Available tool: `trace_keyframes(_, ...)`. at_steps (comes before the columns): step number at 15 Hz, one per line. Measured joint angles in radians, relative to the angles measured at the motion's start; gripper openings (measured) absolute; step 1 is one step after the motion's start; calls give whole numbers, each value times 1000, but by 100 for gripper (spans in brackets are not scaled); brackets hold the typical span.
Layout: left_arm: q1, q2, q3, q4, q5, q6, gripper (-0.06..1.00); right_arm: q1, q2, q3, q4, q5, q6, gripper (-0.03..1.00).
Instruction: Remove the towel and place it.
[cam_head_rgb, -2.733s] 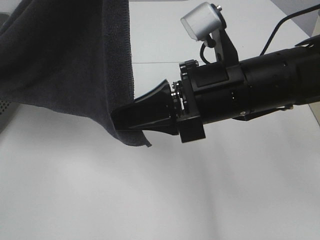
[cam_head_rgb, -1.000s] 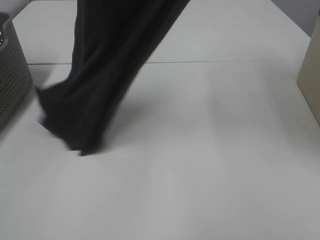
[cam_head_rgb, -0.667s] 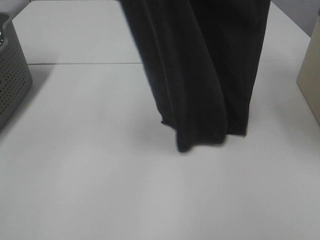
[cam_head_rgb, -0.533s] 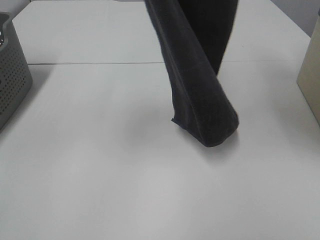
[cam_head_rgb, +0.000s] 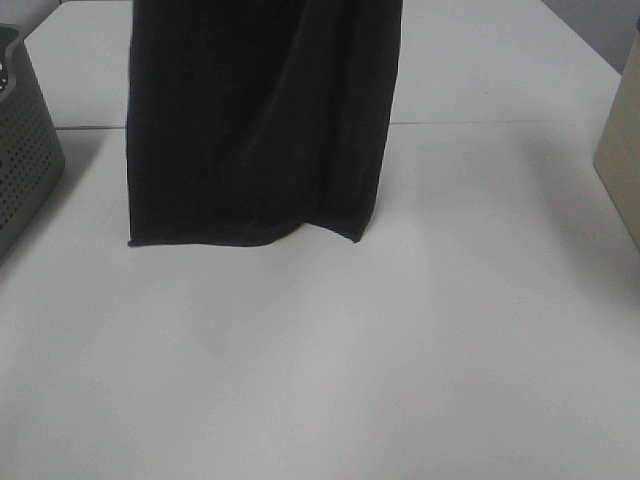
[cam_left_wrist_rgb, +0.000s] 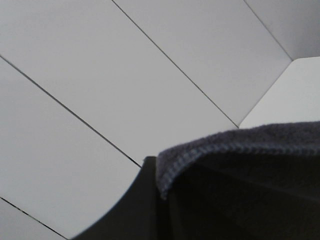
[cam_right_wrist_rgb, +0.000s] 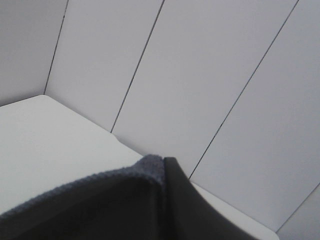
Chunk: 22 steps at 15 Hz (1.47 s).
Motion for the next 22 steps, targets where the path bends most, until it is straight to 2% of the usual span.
trace_keyframes(3, 73, 45, 0, 6, -132, -1, 0, -3, 65, -10, -94, -118, 98, 1)
trace_keyframes(5, 138, 100, 0, 6, -294, -50, 0, -22, 116, -47, -107, -175, 150, 1)
trace_keyframes(6, 202, 168, 0, 6, -504, -117, 0, -69, 202, -130, -111, -245, 218, 1)
trace_keyframes(7, 232, 211, -18, 0, -595, -145, 0, -86, 249, -182, -110, -289, 248, 1)
trace_keyframes(9, 260, 285, -92, -34, -675, -165, 0, -100, 311, -254, -105, -356, 280, 1)
trace_keyframes(11, 270, 400, -289, -81, -716, -169, 0, -112, 378, -339, -98, -447, 312, 1)
trace_keyframes(13, 270, 525, -532, -98, -699, -170, 0, -132, 418, -377, -79, -514, 318, 1)
trace_keyframes(15, 270, 609, -738, -102, -609, -176, 0, -156, 424, -380, -60, -525, 319, 1)
trace_keyframes(17, 269, 641, -783, -102, -500, -192, 0, -159, 428, -383, -54, -521, 321, 1)
trace_keyframes(20, 249, 659, -786, -105, -198, -198, 0, -158, 442, -344, -53, -437, 389, 1)
trace_keyframes(22, 240, 664, -786, -111, -101, -188, 0, -158, 449, -312, -52, -406, 398, 1)
